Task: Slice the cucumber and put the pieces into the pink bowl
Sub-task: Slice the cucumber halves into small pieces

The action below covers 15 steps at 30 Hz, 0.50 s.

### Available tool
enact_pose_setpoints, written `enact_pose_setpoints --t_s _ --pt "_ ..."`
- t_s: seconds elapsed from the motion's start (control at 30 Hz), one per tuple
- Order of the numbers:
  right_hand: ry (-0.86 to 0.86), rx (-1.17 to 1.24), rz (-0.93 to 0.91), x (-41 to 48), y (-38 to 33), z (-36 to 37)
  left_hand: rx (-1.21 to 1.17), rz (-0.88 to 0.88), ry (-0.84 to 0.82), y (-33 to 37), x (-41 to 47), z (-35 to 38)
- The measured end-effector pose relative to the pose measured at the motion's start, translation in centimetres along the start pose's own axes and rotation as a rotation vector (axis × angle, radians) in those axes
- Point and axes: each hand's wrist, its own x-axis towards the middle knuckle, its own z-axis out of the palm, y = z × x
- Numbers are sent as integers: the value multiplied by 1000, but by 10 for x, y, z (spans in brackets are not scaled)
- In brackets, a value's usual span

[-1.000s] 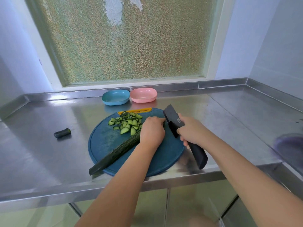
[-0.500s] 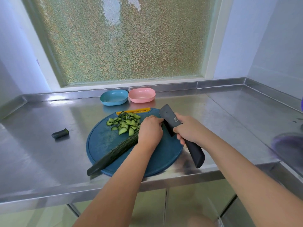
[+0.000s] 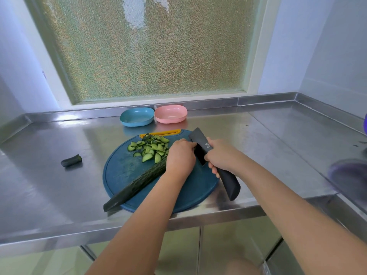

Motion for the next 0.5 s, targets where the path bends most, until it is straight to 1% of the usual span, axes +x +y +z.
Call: enact_pose_setpoints --t_s 0.1,0.17,0.3,0.5 --pt "36 -170 -4 -4 -6 12 24 -8 3 -1 0 0" --pt "54 -193 -5 -6 -6 14 11 -14 9 0 -1 -1" --pt "57 -111 5 -10 3 5 -12 17 -4 0 -2 -2" --pt "37 48 -41 -11 13 -3 -16 22 -13 -1 -1 0"
